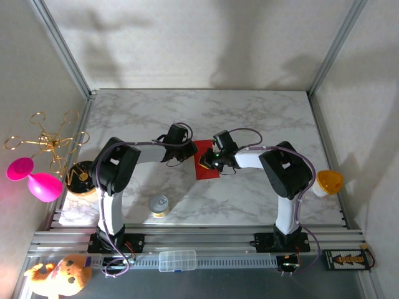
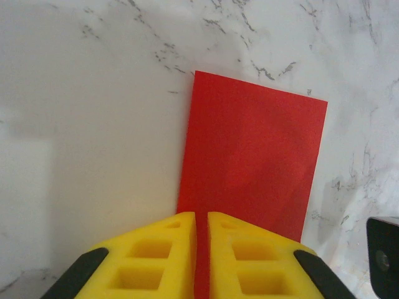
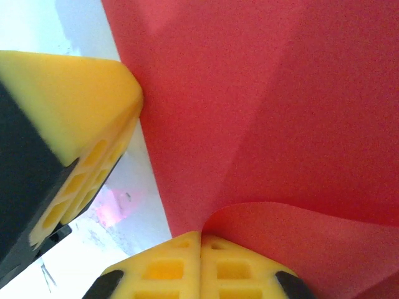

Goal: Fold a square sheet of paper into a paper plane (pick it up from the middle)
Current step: Fold the triangle a second time at the center of the table.

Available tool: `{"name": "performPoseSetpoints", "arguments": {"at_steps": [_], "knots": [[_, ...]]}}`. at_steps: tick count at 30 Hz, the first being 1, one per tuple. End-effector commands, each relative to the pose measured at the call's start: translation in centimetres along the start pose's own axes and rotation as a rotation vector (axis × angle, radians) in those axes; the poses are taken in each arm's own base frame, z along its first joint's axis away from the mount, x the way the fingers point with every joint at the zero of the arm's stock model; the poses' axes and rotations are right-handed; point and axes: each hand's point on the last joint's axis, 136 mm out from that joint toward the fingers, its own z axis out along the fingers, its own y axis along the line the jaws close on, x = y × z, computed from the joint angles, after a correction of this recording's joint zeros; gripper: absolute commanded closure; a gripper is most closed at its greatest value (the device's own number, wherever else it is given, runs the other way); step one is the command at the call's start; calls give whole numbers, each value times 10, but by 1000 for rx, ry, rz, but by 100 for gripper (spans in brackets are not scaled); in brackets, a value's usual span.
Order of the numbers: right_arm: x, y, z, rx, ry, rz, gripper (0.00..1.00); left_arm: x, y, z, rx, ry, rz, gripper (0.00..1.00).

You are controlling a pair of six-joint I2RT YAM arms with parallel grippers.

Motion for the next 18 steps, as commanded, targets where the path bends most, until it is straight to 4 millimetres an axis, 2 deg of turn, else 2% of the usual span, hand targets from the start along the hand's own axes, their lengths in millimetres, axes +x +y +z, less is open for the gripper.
{"name": "performPoseSetpoints", "arguments": {"at_steps": [1,18], "knots": [[-5,0,6,20,-21,2,100,28,44,14,-123,82,-35,86],[-5,-2,1,52,-15,-5,100,25,41,11,-121,75,-29,86]]}}
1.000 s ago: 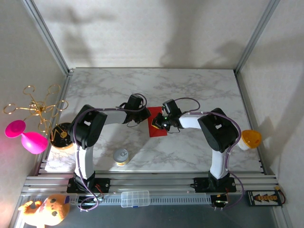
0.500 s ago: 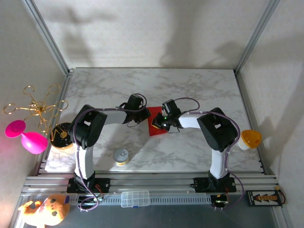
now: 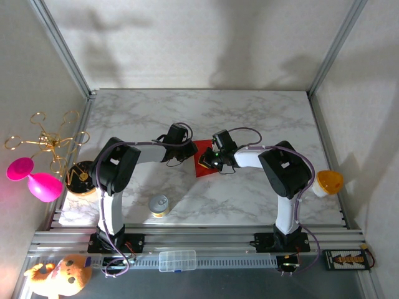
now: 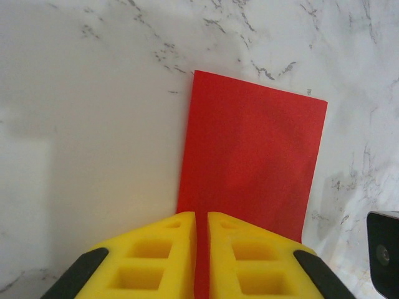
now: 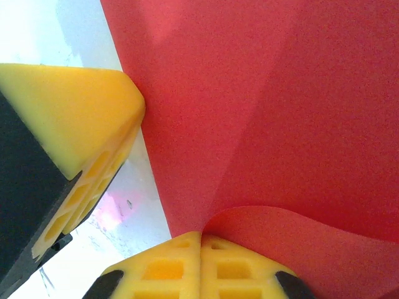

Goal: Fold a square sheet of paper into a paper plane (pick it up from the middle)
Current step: Fold the triangle a second time at the center of the table.

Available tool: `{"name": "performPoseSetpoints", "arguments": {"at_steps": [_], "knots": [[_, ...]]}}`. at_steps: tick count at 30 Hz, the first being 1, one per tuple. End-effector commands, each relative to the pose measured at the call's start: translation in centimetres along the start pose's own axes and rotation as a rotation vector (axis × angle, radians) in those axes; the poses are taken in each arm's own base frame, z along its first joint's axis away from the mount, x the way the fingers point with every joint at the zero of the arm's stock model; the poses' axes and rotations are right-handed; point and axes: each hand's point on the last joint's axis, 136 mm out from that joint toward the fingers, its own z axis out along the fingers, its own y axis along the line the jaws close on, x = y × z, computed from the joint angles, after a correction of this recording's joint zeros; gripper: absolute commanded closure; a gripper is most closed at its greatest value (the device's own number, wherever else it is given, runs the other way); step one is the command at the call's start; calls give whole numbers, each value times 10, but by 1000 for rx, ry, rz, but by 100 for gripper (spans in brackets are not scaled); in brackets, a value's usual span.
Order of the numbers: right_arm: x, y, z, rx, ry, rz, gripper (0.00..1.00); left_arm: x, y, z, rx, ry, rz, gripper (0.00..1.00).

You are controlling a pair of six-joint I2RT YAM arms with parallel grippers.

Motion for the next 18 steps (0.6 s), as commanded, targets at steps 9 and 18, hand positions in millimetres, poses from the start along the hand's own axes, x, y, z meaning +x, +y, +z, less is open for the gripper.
{"name": "performPoseSetpoints", "arguments": {"at_steps": [9,18], "knots": [[2,0,-8,54,7,-14,99,24,41,12,-121,72,-30,86],[5,-1,-8,56,12,-13,99,24,41,13,-120,73,-30,86]]}}
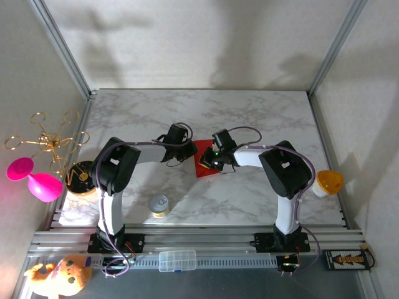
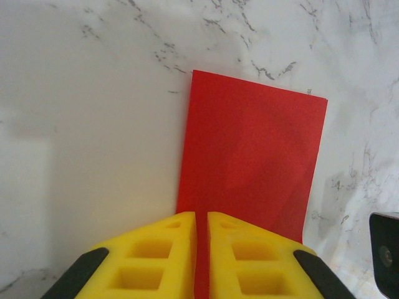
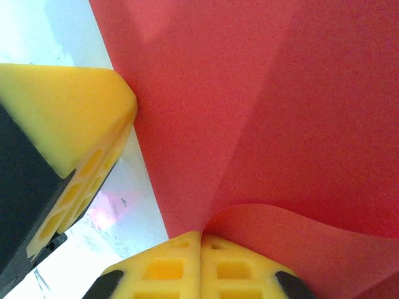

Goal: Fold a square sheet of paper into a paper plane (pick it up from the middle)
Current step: Fold the triangle a second time at the center of the table.

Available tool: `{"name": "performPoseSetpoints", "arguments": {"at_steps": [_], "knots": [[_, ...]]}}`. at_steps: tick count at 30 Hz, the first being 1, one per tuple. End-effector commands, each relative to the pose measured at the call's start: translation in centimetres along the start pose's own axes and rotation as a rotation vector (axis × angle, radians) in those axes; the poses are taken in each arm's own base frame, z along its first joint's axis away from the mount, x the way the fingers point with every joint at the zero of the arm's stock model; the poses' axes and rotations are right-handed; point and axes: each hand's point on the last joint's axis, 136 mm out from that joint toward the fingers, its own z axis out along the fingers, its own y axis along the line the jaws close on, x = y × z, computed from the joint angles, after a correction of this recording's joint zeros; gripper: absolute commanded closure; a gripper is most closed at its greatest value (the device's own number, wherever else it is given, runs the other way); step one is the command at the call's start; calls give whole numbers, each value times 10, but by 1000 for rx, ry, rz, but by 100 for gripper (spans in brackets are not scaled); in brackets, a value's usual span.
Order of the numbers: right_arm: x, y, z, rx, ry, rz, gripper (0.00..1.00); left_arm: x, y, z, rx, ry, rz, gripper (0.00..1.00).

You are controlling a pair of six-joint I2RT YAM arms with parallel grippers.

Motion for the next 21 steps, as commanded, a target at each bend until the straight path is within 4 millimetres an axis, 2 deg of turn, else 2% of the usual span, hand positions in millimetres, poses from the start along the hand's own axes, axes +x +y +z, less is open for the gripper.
{"name": "performPoseSetpoints", "arguments": {"at_steps": [1,8,14,17,21], "knots": [[3,0,-6,30,-1,-19,99,23,40,13,-119,72,-29,86],[6,-8,-1,49,12,-10,95,20,34,9,-107,64,-26,86],[8,-10,0,49,21,-9,84,13,20,5,-80,53,-19,86],[10,-11,0,52,24,-8,77,5,9,-1,-55,40,-20,85],[11,-12,0,52,26,-12,71,-18,-6,-20,-23,-23,-30,84]]}}
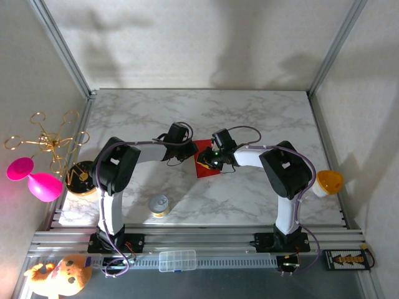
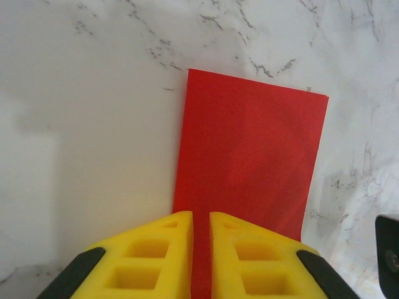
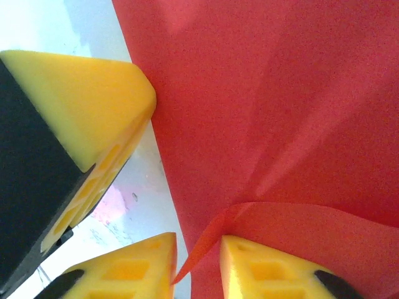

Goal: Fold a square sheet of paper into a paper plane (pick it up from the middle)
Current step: Fold the triangle a second time at the center of the table.

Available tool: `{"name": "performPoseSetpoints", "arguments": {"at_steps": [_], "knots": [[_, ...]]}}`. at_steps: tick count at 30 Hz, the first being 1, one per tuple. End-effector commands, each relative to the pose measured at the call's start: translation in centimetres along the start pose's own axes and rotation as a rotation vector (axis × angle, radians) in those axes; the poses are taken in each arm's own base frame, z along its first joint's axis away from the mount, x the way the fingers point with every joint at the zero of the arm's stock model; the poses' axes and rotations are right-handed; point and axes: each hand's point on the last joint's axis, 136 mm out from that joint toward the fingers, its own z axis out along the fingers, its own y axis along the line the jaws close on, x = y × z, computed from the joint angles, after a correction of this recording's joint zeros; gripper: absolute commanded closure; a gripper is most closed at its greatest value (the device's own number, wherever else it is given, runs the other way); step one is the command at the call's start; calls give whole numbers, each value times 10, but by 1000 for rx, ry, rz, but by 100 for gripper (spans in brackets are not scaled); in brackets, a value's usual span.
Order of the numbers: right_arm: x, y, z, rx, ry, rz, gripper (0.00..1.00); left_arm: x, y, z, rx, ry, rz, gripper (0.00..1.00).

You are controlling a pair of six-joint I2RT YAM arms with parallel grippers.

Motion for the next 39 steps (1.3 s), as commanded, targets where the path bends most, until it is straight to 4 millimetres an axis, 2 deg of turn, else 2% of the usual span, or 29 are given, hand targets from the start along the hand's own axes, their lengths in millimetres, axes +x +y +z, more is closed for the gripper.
{"name": "performPoseSetpoints", "arguments": {"at_steps": [1,6,10,25,39], "knots": [[11,-17,1,69,26,16,68,-22,-5,-25,-6,-52,-31,83],[12,-17,2,65,32,12,61,-47,5,-49,-13,-131,-74,81],[11,-18,2,68,32,9,60,-49,6,-59,-8,-139,-70,80],[12,-33,4,119,35,-11,63,3,-10,-49,35,-28,-19,83],[14,-48,5,170,40,6,95,33,-17,-28,41,59,-2,87]]}}
